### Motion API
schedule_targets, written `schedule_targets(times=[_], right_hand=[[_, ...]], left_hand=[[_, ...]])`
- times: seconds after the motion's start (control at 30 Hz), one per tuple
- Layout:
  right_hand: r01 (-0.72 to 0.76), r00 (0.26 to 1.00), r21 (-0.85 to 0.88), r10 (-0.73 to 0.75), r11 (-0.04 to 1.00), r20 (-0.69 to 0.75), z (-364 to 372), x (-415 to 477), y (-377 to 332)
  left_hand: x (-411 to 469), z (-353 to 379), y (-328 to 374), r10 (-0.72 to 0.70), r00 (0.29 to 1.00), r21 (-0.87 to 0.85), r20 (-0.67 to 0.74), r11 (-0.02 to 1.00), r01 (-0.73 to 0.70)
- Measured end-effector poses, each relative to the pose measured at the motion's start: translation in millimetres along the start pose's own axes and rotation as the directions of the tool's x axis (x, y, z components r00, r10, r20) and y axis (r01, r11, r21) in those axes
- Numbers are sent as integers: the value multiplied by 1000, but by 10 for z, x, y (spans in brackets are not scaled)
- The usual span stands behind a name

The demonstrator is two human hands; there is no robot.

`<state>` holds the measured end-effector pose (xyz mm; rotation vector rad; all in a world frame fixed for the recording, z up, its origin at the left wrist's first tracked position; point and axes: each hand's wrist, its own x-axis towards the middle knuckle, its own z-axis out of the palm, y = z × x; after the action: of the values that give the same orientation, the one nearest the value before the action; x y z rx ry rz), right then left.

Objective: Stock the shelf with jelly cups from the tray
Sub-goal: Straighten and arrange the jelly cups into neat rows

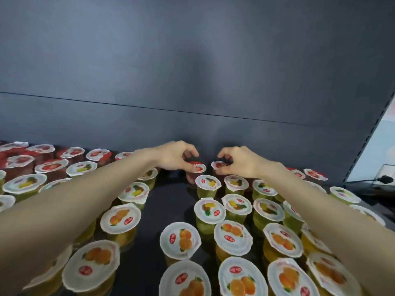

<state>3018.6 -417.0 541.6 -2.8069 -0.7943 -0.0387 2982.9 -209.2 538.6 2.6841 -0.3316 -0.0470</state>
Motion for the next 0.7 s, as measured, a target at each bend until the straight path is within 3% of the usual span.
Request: schedule_targets(times=[0.23,0.47,0.7], right_hand=[[13,998,40,-15,999,53,73,142,95],[88,995,164,-81,983,-50,66,247,67],[144,989,209,-137,967,-47,142,365,-164]], left_hand=[[176,-14,-13,45,985,-28,164,999,-41],[147,-111,-142,45,998,-39,48,998,-43],[29,-229,-303,1,1000,28,-7,1000,0]])
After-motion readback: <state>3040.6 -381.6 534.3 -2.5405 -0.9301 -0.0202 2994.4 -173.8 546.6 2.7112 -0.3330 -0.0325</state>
